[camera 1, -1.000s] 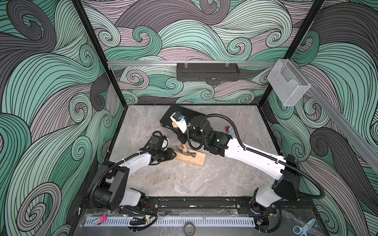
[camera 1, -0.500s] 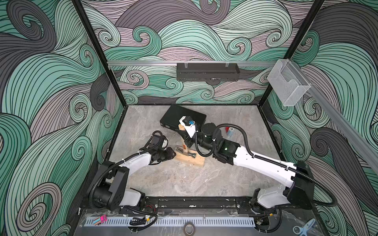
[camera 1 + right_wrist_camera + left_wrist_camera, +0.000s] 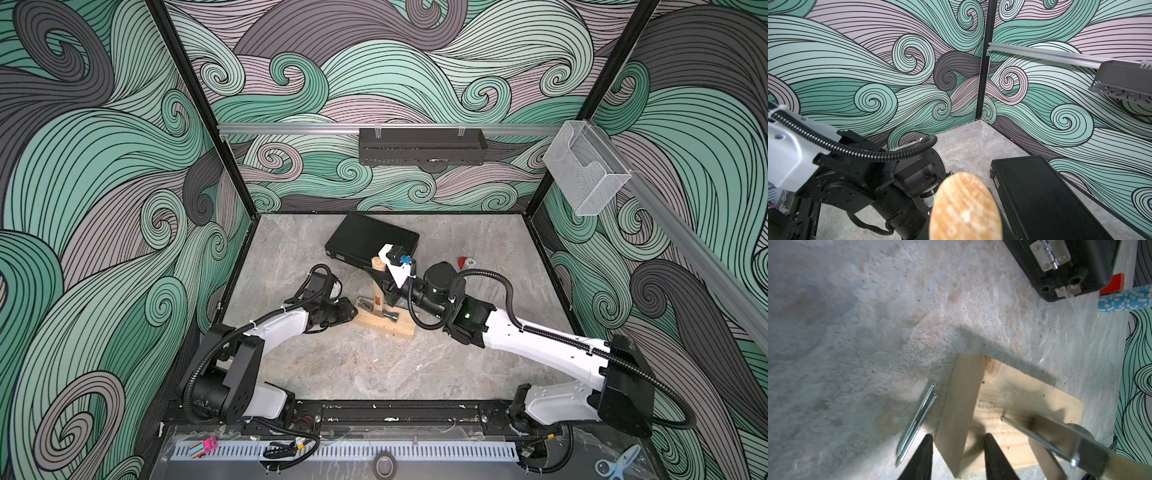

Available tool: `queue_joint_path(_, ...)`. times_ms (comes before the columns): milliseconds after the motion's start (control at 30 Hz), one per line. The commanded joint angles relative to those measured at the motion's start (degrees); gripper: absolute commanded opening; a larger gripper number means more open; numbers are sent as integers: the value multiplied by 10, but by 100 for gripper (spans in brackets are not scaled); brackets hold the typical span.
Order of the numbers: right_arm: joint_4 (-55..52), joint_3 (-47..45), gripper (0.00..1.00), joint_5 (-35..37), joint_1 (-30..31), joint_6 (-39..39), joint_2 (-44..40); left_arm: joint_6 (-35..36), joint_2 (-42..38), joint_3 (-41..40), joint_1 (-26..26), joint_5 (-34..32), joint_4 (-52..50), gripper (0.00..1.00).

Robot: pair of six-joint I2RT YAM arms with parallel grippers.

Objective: Use a claw hammer to pull out a nail
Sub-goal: Remove the nail from the mounting plate.

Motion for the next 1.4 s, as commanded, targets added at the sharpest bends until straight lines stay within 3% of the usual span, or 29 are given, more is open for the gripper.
queue_joint_path(0, 76, -9, 0, -27, 3, 27, -20, -1, 31, -14, 1, -67, -77, 38)
queue_joint_path(267, 149, -59, 0, -35, 2, 49, -31, -3, 34, -13, 0, -69, -81, 38)
queue_joint_path(1367, 221, -115, 0, -29, 2, 80, -37, -6, 43, -12, -2, -69, -82, 38)
